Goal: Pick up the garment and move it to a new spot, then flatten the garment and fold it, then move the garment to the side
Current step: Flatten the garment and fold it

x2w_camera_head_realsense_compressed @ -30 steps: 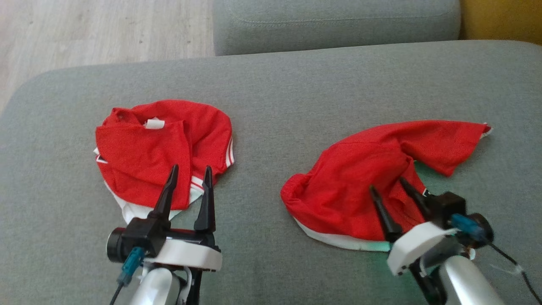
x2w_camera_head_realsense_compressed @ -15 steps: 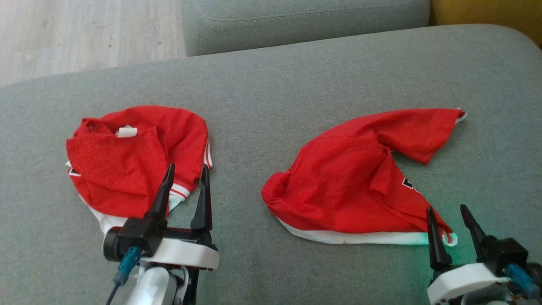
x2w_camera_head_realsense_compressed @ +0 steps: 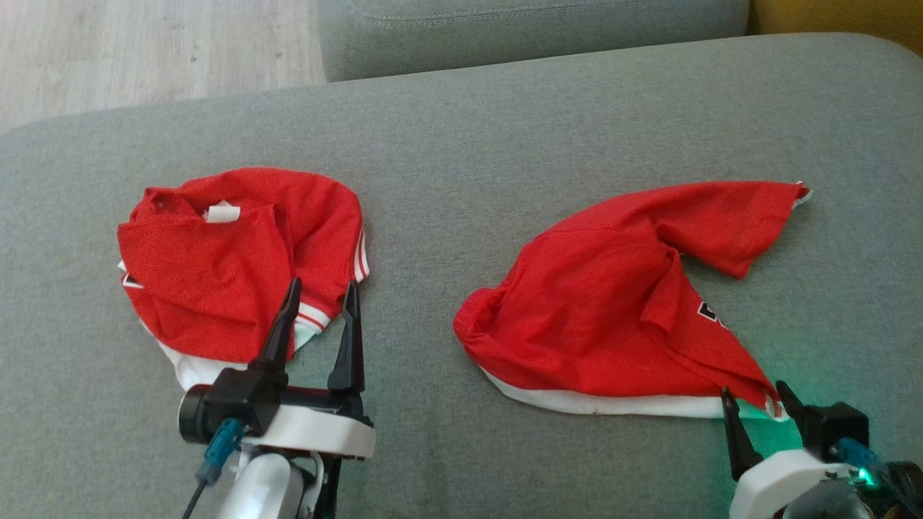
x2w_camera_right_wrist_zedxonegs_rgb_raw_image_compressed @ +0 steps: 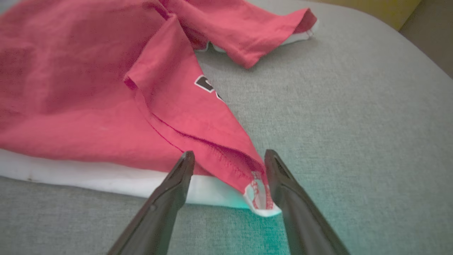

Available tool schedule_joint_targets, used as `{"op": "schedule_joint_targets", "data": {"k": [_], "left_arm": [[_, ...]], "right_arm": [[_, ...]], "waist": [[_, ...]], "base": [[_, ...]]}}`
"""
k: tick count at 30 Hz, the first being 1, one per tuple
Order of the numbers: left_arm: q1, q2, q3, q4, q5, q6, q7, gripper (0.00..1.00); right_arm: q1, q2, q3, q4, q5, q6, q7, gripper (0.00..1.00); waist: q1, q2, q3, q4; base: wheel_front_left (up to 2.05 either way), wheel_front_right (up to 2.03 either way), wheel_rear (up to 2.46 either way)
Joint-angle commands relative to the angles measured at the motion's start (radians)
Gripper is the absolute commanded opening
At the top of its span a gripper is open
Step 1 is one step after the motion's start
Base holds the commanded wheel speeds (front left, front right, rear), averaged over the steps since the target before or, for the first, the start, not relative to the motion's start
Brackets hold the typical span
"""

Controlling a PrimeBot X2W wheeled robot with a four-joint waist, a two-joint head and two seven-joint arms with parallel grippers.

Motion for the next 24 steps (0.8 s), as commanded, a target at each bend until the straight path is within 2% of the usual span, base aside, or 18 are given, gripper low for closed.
{"op": "schedule_joint_targets", "data": {"k": [1,10,21,22,23,24], "left_arm": [[-0.043,0.0,0.024,-0.028,0.003,-0.004,-0.009,1.0],[-0.044,0.0,0.027,-0.026,0.001,-0.004,-0.009,1.0],[-0.044,0.0,0.025,-0.029,0.0,-0.001,-0.009,1.0],[-0.045,0.0,0.025,-0.029,0.0,-0.001,-0.009,1.0],[-0.045,0.0,0.025,-0.029,0.0,-0.001,-0.009,1.0],[-0.045,0.0,0.025,-0.028,0.001,-0.001,-0.009,1.0]], "right_arm": [[-0.011,-0.007,0.016,-0.025,-0.008,0.007,0.003,1.0],[-0.003,-0.007,-0.03,-0.009,-0.026,0.007,0.097,1.0],[-0.012,-0.007,-0.064,-0.022,-0.02,0.007,0.117,1.0],[-0.015,-0.007,-0.063,-0.021,-0.015,0.007,0.116,0.89],[-0.017,-0.007,-0.063,-0.02,-0.006,0.007,0.115,0.57],[-0.021,-0.007,-0.064,-0.019,0.005,0.007,0.111,0.19]], "waist": [[0.0,0.0,0.002,0.003],[0.0,0.0,0.003,0.012],[0.0,0.0,0.007,0.011],[0.0,0.0,0.007,0.01],[0.0,0.0,0.008,0.01],[0.0,0.0,0.009,0.01]], "base": [[0.0,0.0,0.0],[0.0,0.0,0.0],[0.0,0.0,0.0],[0.0,0.0,0.0],[0.0,0.0,0.0],[0.0,0.0,0.0]]}}
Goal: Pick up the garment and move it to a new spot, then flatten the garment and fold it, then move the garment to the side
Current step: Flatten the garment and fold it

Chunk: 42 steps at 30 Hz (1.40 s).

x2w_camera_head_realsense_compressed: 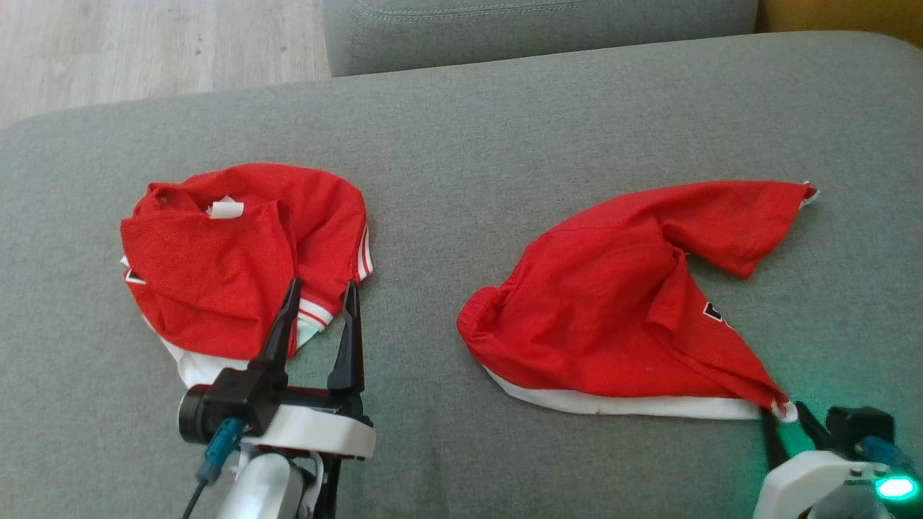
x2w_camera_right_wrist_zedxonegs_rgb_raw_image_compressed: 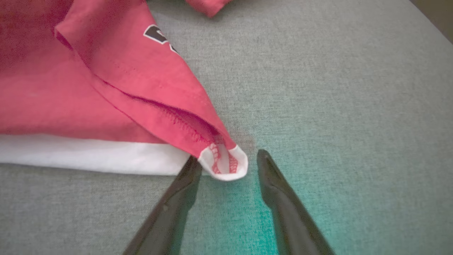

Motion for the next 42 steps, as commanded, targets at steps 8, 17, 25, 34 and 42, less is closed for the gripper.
{"op": "schedule_joint_targets", "data": {"k": [8,17,25,34,42], "left_arm": [[-0.059,0.009,0.001,0.028,0.071,-0.036,-0.01,1.0],[-0.124,0.059,-0.163,0.22,0.168,-0.114,-0.006,1.0],[-0.252,0.06,-0.436,0.367,0.118,-0.129,0.001,1.0],[-0.393,0.083,-0.663,0.432,-0.033,-0.129,-0.005,1.0],[-0.444,0.085,-0.74,0.432,-0.092,-0.13,-0.009,1.0]], "right_arm": [[-0.055,-0.009,-0.029,-0.018,0.072,0.007,-0.037,0.0],[-0.098,-0.009,-0.105,0.016,0.092,0.007,-0.044,0.0],[-0.134,-0.009,-0.118,0.039,0.081,0.007,-0.05,0.0],[-0.149,-0.009,-0.106,0.04,0.076,0.007,-0.053,0.0],[-0.157,-0.009,-0.102,0.042,0.077,0.007,-0.054,0.0]], "waist": [[0.0,0.0,0.013,-0.002],[0.0,0.0,0.031,-0.01],[0.0,0.0,0.066,-0.024],[0.0,0.0,0.09,-0.047],[0.0,0.0,0.1,-0.054]], "base": [[0.0,0.0,0.0],[0.0,0.0,0.0],[0.0,0.0,0.0],[0.0,0.0,0.0],[0.0,0.0,0.0]]}}
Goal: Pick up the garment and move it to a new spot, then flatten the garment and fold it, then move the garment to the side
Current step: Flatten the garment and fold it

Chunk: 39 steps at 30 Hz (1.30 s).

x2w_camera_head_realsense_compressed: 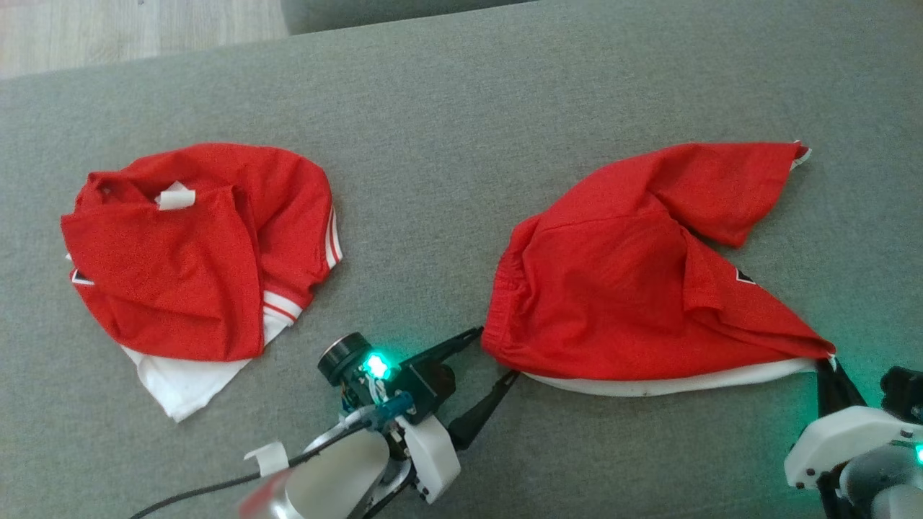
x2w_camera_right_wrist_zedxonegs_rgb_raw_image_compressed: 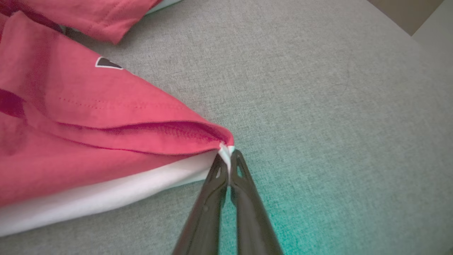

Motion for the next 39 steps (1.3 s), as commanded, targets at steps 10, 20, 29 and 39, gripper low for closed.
{"op": "schedule_joint_targets", "data": {"k": [10,20,29,39], "left_arm": [[-0.063,0.028,-0.017,-0.062,-0.02,0.002,-0.012,0.76],[-0.08,0.05,-0.059,-0.092,-0.045,0.002,-0.012,0.0],[-0.06,0.085,-0.01,-0.147,-0.024,0.002,-0.012,0.0],[-0.034,0.128,0.062,-0.234,0.008,0.015,-0.012,0.0]], "right_arm": [[-0.041,-0.011,0.027,-0.021,-0.001,0.007,-0.016,0.0],[-0.053,-0.011,0.023,-0.014,0.0,0.007,-0.018,0.0],[-0.051,-0.011,0.018,-0.01,0.0,0.007,-0.019,0.0],[-0.067,-0.011,0.06,-0.061,0.08,0.007,-0.02,0.0]], "waist": [[0.0,0.0,0.016,-0.001],[0.0,0.0,0.01,0.002],[0.0,0.0,-0.034,0.012],[0.0,0.0,-0.092,0.023]], "base": [[0.0,0.0,0.0],[0.0,0.0,0.0],[0.0,0.0,0.0],[0.0,0.0,0.0]]}}
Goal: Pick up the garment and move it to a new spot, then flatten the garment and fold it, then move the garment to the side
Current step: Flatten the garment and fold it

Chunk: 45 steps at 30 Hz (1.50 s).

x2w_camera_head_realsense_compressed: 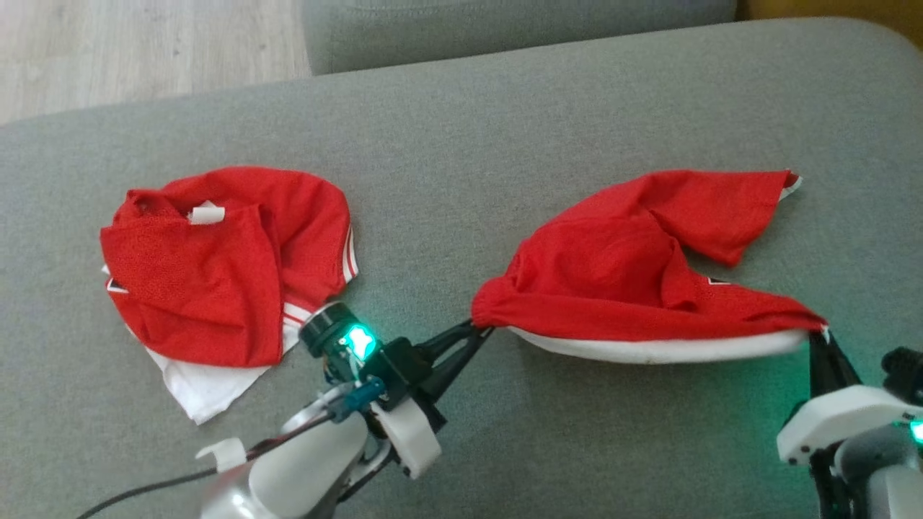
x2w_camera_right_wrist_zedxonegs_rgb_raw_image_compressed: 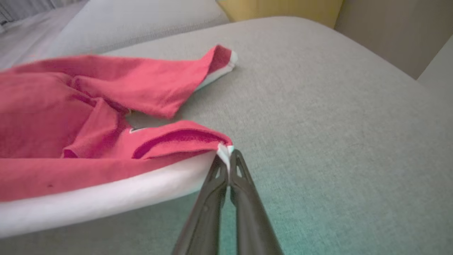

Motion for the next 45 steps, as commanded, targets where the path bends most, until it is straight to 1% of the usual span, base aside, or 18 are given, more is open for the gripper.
{"op": "schedule_joint_targets", "data": {"k": [1,4,6,8,11,14,17,21,22,24,27,30,33,38,43,45], "left_arm": [[-0.03,0.028,0.044,-0.03,0.004,0.005,-0.009,0.0],[-0.057,0.057,0.048,-0.036,-0.004,0.001,-0.001,0.0],[-0.095,0.08,0.05,-0.048,-0.022,-0.003,0.026,0.0],[-0.157,0.112,0.043,-0.059,-0.035,-0.006,0.073,0.0],[-0.277,0.164,-0.001,-0.076,-0.081,-0.007,0.164,0.0],[-0.409,0.212,-0.038,-0.08,-0.159,-0.008,0.226,0.0],[-0.526,0.24,-0.058,-0.059,-0.223,-0.008,0.255,0.0],[-0.649,0.238,-0.058,-0.008,-0.254,-0.008,0.244,0.0],[-0.649,0.238,-0.058,-0.008,-0.254,-0.008,0.244,0.0],[-0.678,0.223,-0.049,0.031,-0.254,-0.007,0.227,0.0],[-0.662,0.196,-0.097,0.07,-0.265,-0.007,0.249,0.0],[-0.643,0.19,-0.135,0.07,-0.293,-0.008,0.24,0.0],[-0.631,0.198,-0.175,0.05,-0.332,-0.008,0.248,0.0],[-0.622,0.22,-0.213,0.011,-0.402,-0.008,0.266,0.0],[-0.585,0.245,-0.238,-0.038,-0.436,-0.008,0.315,0.0],[-0.553,0.254,-0.245,-0.074,-0.454,-0.008,0.36,0.0]], "right_arm": [[-0.05,-0.011,0.034,-0.051,0.016,0.007,-0.003,0.0],[-0.087,-0.011,0.069,-0.098,0.095,0.007,0.029,0.0],[-0.128,-0.011,0.09,-0.139,0.128,0.007,0.063,0.0],[-0.187,-0.011,0.104,-0.175,0.165,0.007,0.102,0.0],[-0.306,-0.011,0.139,-0.212,0.164,0.007,0.166,0.0],[-0.456,-0.011,0.148,-0.202,0.181,0.007,0.216,0.0],[-0.593,-0.015,0.165,-0.16,0.155,0.007,0.241,0.0],[-0.711,-0.025,0.159,-0.109,0.128,0.007,0.227,0.0],[-0.711,-0.025,0.159,-0.109,0.128,0.007,0.227,0.0],[-0.71,-0.022,0.12,-0.061,0.107,0.007,0.249,0.0],[-0.646,-0.025,0.093,0.041,0.008,0.007,0.349,0.0],[-0.608,-0.021,0.057,0.083,-0.026,0.007,0.39,0.0],[-0.605,-0.016,0.054,0.077,-0.001,0.007,0.412,0.0],[-0.608,-0.014,0.082,0.021,0.042,0.007,0.458,0.0],[-0.583,-0.018,0.098,-0.01,0.065,0.007,0.492,0.0],[-0.567,-0.023,0.112,-0.017,0.074,0.007,0.512,0.0]], "waist": [[0.0001,0.0,-0.011,0.001],[0.0001,0.0,-0.03,-0.003],[0.0001,0.0,-0.041,-0.006],[0.0001,0.0,-0.056,-0.01],[0.0001,0.0,-0.078,-0.025],[0.0001,0.0,-0.106,-0.047],[0.0001,0.0,-0.127,-0.068],[0.0001,0.0,-0.138,-0.081],[0.0001,0.0,-0.138,-0.081],[0.0001,0.0,-0.146,-0.084],[0.0001,0.0,-0.153,-0.092],[0.0001,0.0,-0.155,-0.099],[0.0001,0.0,-0.155,-0.106],[0.0001,0.0,-0.155,-0.113],[0.0001,0.0,-0.154,-0.11],[0.0001,0.0,-0.152,-0.109]], "base": [[0.0,0.0,0.0],[0.0,0.0,0.0],[0.0,0.0,0.0],[0.0,0.0,0.0],[0.0,0.0,0.0],[0.0,0.0,0.0],[0.0,0.0,0.0],[0.0,0.0,0.0],[0.0,0.0,0.0],[0.0,0.0,0.0],[0.0,0.0,0.0],[0.0,0.0,0.0],[0.0,0.0,0.0],[0.0,0.0,0.0],[0.0,0.0,0.0],[0.0,0.0,0.0]]}}
